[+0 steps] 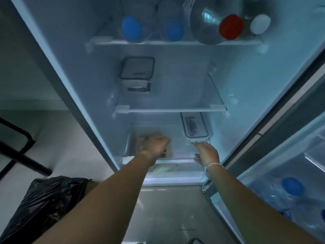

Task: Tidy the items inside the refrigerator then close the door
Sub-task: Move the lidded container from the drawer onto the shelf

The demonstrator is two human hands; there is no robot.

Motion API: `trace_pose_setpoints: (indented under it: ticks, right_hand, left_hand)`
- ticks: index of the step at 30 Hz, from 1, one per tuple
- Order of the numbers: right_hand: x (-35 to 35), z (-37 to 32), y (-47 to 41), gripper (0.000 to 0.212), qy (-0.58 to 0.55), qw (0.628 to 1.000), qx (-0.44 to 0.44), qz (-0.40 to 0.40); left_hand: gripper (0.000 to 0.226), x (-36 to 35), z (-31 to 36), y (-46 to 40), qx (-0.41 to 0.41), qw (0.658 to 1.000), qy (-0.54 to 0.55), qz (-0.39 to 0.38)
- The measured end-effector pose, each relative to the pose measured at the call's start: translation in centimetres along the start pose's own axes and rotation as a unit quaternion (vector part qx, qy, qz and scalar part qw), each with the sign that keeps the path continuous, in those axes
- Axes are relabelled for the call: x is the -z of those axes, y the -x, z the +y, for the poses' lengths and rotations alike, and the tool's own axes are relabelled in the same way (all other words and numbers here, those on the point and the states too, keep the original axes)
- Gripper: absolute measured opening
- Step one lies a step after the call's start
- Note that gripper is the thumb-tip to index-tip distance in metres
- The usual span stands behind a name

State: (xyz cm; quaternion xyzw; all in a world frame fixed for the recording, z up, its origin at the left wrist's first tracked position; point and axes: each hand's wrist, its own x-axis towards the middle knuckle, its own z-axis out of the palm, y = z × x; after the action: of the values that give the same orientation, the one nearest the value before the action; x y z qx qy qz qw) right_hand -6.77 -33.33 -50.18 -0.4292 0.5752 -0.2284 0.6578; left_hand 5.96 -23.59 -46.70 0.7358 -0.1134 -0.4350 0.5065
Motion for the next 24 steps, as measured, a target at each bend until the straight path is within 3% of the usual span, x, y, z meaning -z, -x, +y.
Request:
trace_pose_setpoints:
  ticks: [6, 14, 24]
  right_hand:
    - [0.4, 0.2, -5.3, 0.060, -0.026, 0.999, 0.003, 0.032]
    - [0.8, 1.4, -11.3, 0.061, 0.020, 0.997, 0.030, 0.063]
    - [0.0, 1.7, -15.0, 0.062, 0.027, 0.997, 0.041, 0.061]
  left_hand:
    - [0.044, -4.7, 0.5, -5.5, 0.008, 0.999, -0.006, -0.032]
    - [0.065, -8.5, -0.4, -10.6, 0.007, 0.999, -0.025, -0.026]
    - [0.068, -9.5, -0.9, -13.6, 0.024, 1.000, -0.007, -0.018]
